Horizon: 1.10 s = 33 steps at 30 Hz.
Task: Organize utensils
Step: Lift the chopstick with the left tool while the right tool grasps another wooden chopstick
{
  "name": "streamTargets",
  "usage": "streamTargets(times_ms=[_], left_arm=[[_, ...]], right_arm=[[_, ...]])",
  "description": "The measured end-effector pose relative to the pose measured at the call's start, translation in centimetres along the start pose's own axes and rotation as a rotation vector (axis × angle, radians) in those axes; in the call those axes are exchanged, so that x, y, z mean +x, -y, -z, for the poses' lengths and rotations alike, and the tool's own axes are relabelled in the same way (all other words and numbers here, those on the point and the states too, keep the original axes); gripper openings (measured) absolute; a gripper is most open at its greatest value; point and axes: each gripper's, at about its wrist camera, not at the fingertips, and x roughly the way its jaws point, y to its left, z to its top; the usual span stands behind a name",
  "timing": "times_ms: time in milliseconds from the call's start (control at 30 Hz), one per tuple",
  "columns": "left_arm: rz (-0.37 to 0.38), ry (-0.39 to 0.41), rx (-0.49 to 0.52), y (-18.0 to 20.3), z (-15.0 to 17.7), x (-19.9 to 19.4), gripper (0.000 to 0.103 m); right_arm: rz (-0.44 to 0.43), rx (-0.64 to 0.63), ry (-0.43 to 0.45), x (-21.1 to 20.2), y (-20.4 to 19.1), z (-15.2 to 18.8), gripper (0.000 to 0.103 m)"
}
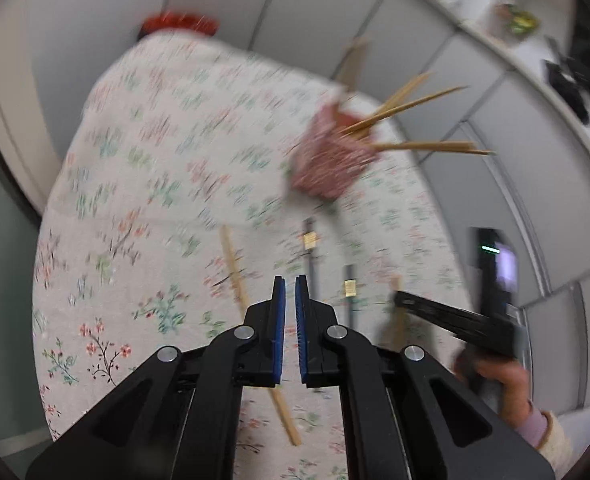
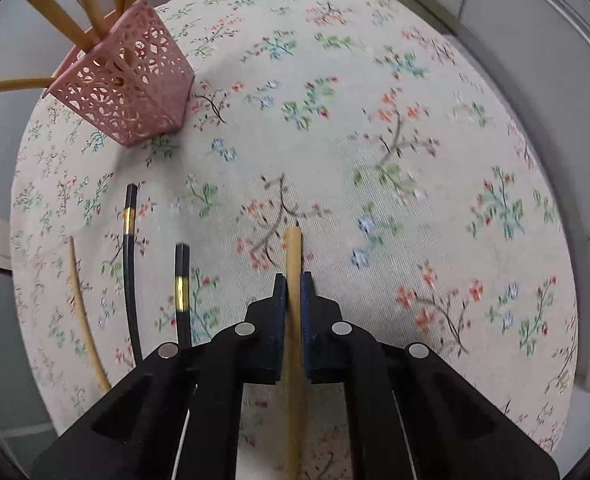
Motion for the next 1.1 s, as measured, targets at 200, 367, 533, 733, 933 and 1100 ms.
streamTargets(times_ms=[200, 367, 533, 733, 933, 1100], left_arm=[[-0.087, -0.125, -0.114, -3.7, -2.3, 6.5, 0.006], [-0.188, -0.146, -0.118, -3.6, -3.0, 10.1, 0.031], [-0.287, -0.143, -0.052, -2.6, -3.3, 11.7, 0.041], [-0.36, -0.15, 0.118, 0.6, -2.2, 12.7, 0.008], [-0.218, -0.12, 0.057, -1.3, -0.2, 10.5, 0.005], [-0.176, -0.02, 0.11, 0.6, 2.8, 5.5, 0.006]], right_arm=[[0.01, -0.016, 0.006, -0.6, 0.1, 1.2, 0.006], [0.013, -0.032, 0.016, -1.0, 1.0, 0.7, 0.006], [0.017, -0.036, 0.041, -1.1, 2.5, -1.2, 0.006], [0.069, -0.063, 0.036, -1.2, 2.3, -1.4, 0.006], [-0.018, -0.037, 0.053, -1.5, 2.6, -0.5, 0.006], [-0.156, -0.05, 0.168, -5.7, 3.2, 1.1, 0.006]])
